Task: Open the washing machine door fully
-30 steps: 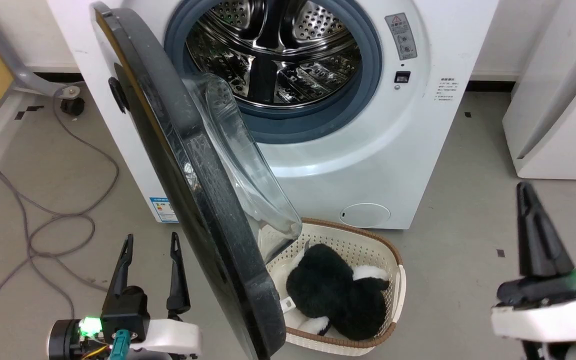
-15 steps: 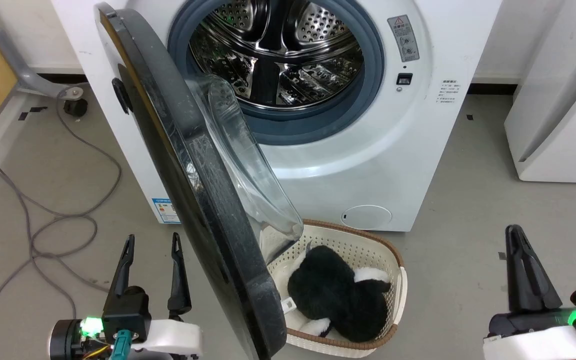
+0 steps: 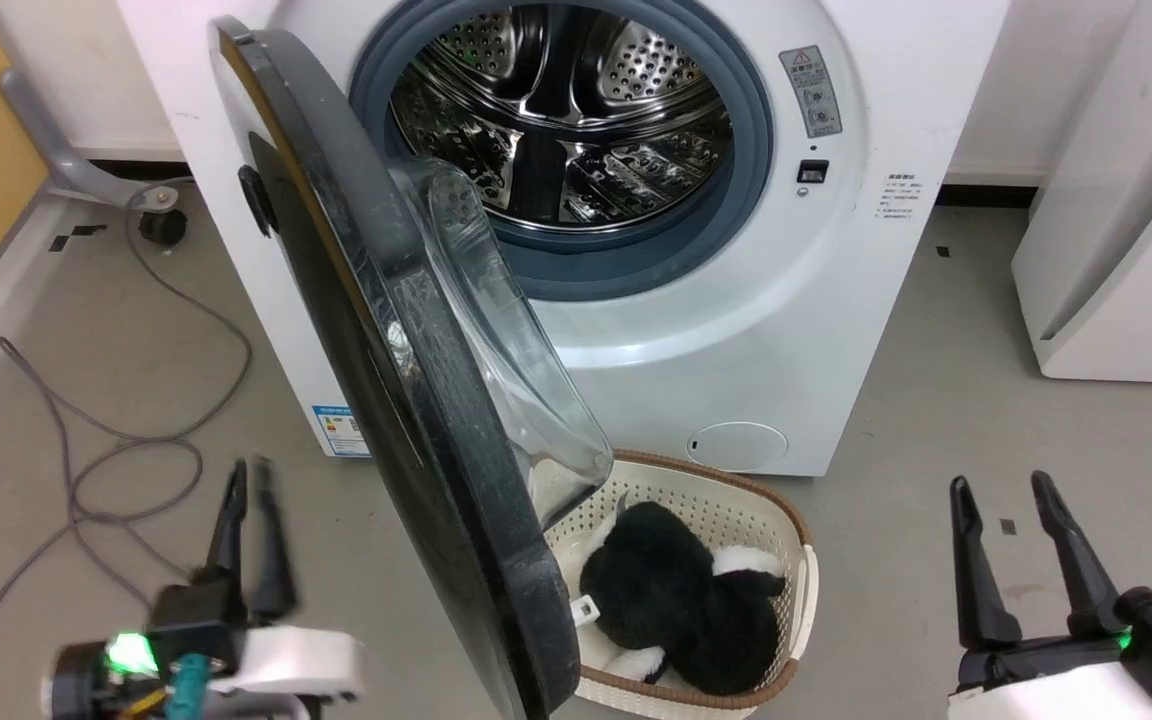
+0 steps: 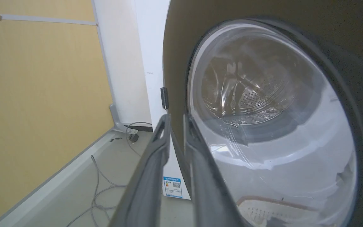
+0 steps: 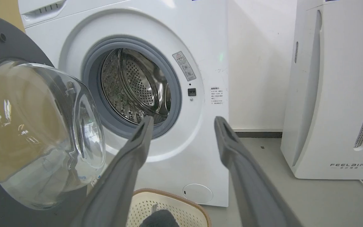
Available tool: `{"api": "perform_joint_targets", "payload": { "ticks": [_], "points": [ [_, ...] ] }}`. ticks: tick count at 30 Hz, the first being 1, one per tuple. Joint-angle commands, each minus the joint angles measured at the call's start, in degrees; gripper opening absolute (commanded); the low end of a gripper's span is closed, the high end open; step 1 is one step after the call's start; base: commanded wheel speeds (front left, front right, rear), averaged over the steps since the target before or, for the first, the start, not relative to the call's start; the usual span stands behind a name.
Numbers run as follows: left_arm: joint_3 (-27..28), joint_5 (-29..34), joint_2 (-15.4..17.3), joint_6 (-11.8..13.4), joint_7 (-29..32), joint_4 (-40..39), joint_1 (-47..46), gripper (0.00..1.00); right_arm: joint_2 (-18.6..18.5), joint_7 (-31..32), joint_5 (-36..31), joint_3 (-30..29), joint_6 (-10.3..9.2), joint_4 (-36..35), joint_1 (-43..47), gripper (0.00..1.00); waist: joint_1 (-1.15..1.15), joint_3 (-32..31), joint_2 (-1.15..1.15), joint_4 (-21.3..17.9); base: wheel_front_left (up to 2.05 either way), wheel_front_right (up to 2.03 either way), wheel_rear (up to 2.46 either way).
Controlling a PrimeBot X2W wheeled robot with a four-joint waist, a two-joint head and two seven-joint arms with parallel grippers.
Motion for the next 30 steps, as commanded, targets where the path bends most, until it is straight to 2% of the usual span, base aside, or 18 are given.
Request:
{"api": "perform_joint_targets", "payload": {
  "ticks": [1,7,13,22,30],
  "points": [
    [0.55,0.13,0.53,-0.03,-0.30,-1.14,-0.79,0.00,0.26,-0.25,-0.62,0.12,0.05,0.31,0.92,1.00,0.00,-0.06,0.00,0.11,0.00,0.00,0.00],
    [2.82,0.86,2.67,-0.70,-0.30,-8.52,-4.50,0.00,0.26,-0.25,-1.05,0.30,0.05,0.84,1.37,1.00,0.00,-0.30,0.00,0.51,0.00,0.00,0.00],
    [0.15,2.28,3.05,-1.88,-0.30,-18.61,-7.99,0.00,0.26,-0.25,-0.98,0.66,0.05,1.04,1.51,1.00,0.00,-0.44,0.00,0.65,0.00,0.00,0.00],
    [-9.60,2.23,1.76,-5.57,-0.30,-28.18,-11.44,0.00,0.27,-0.25,-0.60,1.18,0.05,1.40,1.83,1.00,0.00,-0.53,0.00,0.72,0.00,0.00,0.00],
    [-21.24,2.32,0.80,-10.46,-0.30,-30.13,-12.60,0.00,0.27,-0.25,-0.59,0.85,0.05,1.70,2.03,1.00,0.00,-0.97,0.00,1.22,0.00,0.00,0.00]
  ]
}}
